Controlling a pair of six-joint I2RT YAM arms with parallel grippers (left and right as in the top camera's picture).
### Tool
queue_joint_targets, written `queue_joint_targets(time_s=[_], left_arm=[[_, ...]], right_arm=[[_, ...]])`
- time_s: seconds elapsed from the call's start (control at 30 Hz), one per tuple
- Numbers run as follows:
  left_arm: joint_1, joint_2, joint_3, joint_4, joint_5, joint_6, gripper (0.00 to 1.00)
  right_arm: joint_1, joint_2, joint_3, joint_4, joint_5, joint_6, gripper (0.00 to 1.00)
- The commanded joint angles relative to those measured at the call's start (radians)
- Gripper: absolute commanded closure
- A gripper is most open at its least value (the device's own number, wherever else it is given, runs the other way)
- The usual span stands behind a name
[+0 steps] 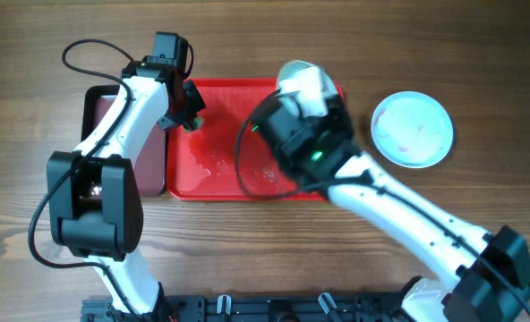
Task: Clean dirty plates on tray and stack at the side
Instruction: 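Lift the blue plate with the right gripper and carry it right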
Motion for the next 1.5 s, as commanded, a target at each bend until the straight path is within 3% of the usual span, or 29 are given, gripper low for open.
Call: queue_joint_targets(time_s=[0.0, 0.47, 1.23, 1.47], left_arm=[[-0.005, -0.031, 0.016, -0.004, -0.013, 0.022, 0.96], [-0.005, -0.031, 0.016, -0.014, -0.013, 0.022, 0.96], [-0.005, -0.031, 0.016, -0.014, -0.013, 0.022, 0.96], [-0.005, -0.031, 0.016, -0.014, -0.013, 0.022, 0.96]], right_arm=[[0.055, -0.024, 0.003, 0.058, 0.297, -0.128, 0.96], [0.086, -0.024, 0.003, 0.321, 0.382, -0.408, 0.96], [0.086, -0.024, 0.002, 0.324, 0.381, -0.4, 0.96], [0.086, -0.024, -0.011, 0.307, 0.25, -0.382, 0.96]])
